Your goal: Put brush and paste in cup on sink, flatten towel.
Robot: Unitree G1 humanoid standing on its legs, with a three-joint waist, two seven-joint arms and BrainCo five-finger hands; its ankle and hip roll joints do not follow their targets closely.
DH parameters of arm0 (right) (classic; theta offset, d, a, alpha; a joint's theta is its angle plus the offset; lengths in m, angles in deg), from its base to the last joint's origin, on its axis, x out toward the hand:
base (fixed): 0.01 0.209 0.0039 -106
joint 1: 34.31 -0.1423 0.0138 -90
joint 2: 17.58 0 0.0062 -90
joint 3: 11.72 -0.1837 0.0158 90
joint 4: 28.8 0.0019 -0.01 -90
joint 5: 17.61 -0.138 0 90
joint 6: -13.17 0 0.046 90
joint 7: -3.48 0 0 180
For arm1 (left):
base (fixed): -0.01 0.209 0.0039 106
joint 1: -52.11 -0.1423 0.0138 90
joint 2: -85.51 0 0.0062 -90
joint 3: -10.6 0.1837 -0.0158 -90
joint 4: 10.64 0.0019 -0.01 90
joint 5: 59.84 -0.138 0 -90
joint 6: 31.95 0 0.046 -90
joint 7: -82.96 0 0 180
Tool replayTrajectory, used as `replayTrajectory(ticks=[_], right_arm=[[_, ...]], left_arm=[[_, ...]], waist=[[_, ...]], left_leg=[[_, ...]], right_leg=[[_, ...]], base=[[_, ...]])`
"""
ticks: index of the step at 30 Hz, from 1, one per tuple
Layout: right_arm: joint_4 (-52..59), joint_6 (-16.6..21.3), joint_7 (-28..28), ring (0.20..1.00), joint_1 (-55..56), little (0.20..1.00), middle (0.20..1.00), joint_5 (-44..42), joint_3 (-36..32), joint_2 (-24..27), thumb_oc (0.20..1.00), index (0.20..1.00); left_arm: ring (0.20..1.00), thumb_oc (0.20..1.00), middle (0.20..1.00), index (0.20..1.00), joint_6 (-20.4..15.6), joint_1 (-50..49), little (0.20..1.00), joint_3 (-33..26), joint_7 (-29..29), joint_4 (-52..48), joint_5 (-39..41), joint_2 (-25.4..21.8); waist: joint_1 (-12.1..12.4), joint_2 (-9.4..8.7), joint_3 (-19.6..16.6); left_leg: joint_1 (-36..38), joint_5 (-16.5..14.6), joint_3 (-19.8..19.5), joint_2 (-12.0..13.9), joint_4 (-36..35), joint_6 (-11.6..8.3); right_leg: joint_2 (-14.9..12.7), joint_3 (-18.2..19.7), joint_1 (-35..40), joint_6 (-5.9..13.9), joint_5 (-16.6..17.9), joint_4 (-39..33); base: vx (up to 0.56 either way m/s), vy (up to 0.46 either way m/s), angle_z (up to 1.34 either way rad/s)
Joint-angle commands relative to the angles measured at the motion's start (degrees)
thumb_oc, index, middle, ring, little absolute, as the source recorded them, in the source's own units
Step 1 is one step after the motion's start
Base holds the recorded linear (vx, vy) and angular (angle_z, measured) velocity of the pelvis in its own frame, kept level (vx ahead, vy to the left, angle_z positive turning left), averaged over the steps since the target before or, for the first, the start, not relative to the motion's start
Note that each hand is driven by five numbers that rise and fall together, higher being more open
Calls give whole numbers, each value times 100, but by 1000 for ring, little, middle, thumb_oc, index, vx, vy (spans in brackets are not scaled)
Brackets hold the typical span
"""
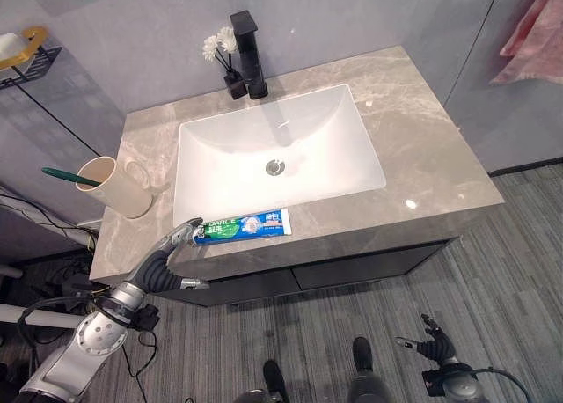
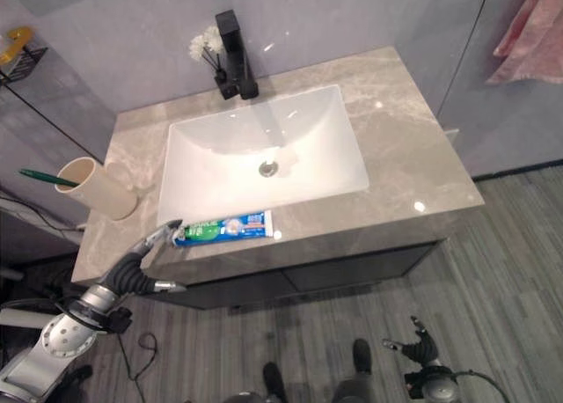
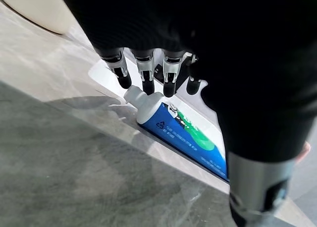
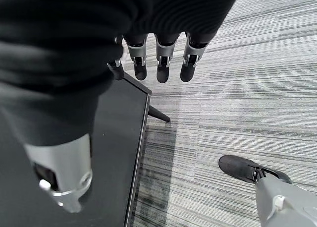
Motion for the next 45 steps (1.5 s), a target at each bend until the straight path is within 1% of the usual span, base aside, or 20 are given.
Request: replayTrajectory(ticks=[1,6,9,15,27,36,41,45], right_arm=[[97,178,78,1000,-342,1000,1000,66,144,42,1000,1000],[31,143,75,1000,-372,1000,1000,65,183,53,1000,1000],[-164,125,74,1000,-384,1000,1000,-114,108,5,1000,1000],[-213,145,59,1000,-346,1000,1000,-334,-13,-22,1000,1000],[-131,144,88,1000,-368,1000,1000,-317,5,23,1000,1000],[-80,126,109,1000,-321,1000,1000,-257,5,51,1000,1000],[32,123,116,1000,-303,1000,1000,-220,53,24,1000,1000],[61,120,108,1000,-302,1000,1000,-189,89,1,1000,1000]], left_arm=[[1000,1000,1000,1000,-134,569,1000,98,-141,190,-36,-76],[1000,1000,1000,1000,-84,618,1000,147,-139,198,-19,12],[1000,1000,1000,1000,-57,646,1000,185,-140,254,-44,85],[1000,1000,1000,1000,0,711,1000,202,-174,424,-66,230],[1000,1000,1000,1000,119,907,1000,255,-292,770,-278,399],[1000,1000,1000,1000,217,939,1000,203,-314,866,-109,673],[1000,1000,1000,1000,287,985,1000,157,-360,962,-15,821],[1000,1000,1000,1000,315,1041,1000,174,-359,938,-64,836]], waist=[[-187,-23,64],[-192,16,69],[-206,46,74],[-230,66,106],[-285,105,147],[-327,136,221],[-345,119,232],[-347,90,234]], left_leg=[[119,-221,-308,-107,64,-15],[111,-216,-316,-94,64,-30],[118,-210,-303,-75,64,-43],[104,-188,-288,-39,64,-72],[45,-157,-241,24,64,-120],[17,-122,-234,79,64,-161],[-18,-100,-223,96,64,-180],[-23,-88,-206,129,64,-197]], right_leg=[[-300,-31,210,473,-159,114],[-285,-33,213,456,-179,109],[-262,-42,219,446,-198,105],[-231,-47,200,422,-216,105],[-169,-3,100,395,-229,97],[-116,-2,79,350,-267,92],[-95,18,30,327,-269,95],[-64,30,20,311,-295,103]], base=[[0,0,0],[0,0,0],[0,0,0],[0,0,0],[0,0,0],[0,0,0],[0,0,0],[5,-8,0]])
